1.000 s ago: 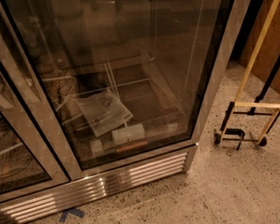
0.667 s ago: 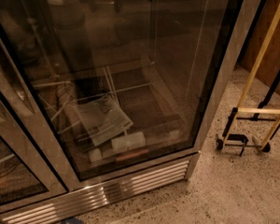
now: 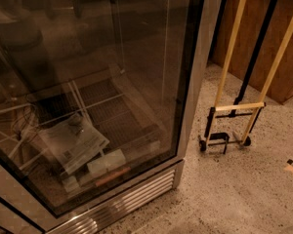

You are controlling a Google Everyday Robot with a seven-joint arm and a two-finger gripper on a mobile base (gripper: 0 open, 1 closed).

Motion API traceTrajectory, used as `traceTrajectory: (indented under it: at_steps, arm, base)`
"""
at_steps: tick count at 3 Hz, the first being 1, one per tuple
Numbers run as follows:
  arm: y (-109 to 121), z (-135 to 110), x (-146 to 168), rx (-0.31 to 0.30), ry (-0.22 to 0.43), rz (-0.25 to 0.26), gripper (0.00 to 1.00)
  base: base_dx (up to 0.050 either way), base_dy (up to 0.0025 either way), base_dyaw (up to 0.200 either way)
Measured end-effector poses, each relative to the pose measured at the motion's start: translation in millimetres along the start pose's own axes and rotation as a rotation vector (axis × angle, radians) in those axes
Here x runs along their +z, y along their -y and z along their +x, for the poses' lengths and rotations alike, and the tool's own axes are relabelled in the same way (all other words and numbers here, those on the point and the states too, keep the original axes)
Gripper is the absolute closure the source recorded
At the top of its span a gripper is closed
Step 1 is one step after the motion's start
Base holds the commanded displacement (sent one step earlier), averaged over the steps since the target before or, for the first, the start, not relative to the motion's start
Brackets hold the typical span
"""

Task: Pick orange can from top drawer and place on counter

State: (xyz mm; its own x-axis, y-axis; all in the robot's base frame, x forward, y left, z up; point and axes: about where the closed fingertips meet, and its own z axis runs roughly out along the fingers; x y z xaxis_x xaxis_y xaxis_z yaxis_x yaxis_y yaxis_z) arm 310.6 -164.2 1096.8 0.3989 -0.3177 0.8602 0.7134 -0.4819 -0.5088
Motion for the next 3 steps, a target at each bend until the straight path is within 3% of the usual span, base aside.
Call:
traceTrajectory:
  at_steps: [3]
  arm:
    - [0.0, 0.0, 0.0, 0.0, 0.0, 0.0, 0.0]
  base:
    - [0.0, -0.00003, -0.196]
